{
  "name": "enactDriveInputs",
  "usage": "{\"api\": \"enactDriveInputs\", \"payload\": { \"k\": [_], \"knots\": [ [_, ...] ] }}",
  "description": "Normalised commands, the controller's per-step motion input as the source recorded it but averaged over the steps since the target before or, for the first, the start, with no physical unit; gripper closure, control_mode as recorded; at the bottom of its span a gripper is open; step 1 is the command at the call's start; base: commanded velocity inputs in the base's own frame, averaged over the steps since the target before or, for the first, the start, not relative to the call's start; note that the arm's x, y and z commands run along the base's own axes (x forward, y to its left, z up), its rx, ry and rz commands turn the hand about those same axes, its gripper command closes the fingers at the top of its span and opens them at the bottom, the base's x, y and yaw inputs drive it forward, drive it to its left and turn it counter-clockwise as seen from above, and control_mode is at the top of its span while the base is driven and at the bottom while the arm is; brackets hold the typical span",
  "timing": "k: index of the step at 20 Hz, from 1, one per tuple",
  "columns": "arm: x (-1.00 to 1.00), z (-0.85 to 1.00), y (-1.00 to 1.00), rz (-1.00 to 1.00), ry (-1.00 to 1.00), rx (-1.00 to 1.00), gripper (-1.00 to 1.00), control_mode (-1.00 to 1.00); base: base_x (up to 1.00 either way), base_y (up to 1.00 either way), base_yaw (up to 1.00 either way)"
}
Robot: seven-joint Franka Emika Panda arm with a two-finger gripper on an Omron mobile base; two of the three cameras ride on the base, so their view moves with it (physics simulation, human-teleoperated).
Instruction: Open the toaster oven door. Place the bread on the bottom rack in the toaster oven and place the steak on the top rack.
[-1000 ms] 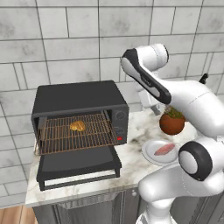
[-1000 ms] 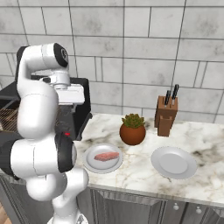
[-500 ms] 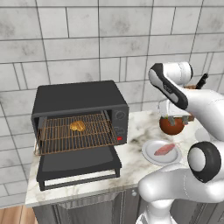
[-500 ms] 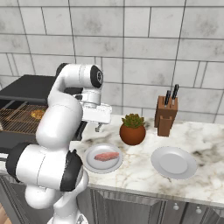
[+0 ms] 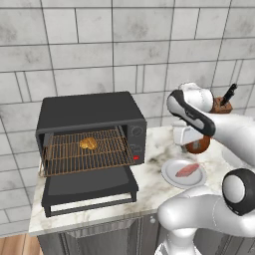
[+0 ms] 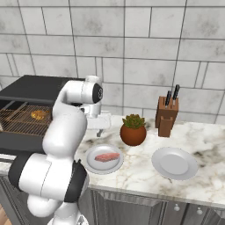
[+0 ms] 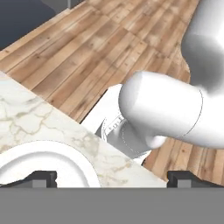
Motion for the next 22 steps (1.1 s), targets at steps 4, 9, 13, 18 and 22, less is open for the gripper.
{"api": "enactDriveInputs", "payload": {
  "k": [4,9,13,18,22],
  "knots": [
    [0.89,-0.01,-0.29,0.17,0.22,-0.02,-1.00,-1.00,0.00,0.00,0.00],
    [0.48,-0.19,-0.61,0.11,0.21,-0.03,-1.00,-1.00,0.00,0.00,0.00],
    [0.12,-0.18,-0.96,0.14,0.16,-0.01,-1.00,-1.00,0.00,0.00,0.00],
    [-0.19,-0.38,-0.75,-0.18,-0.04,0.00,-1.00,-1.00,0.00,0.00,0.00],
    [-0.27,-0.47,-0.13,-0.35,-0.26,0.01,-1.00,-1.00,0.00,0.00,0.00]
  ]
}}
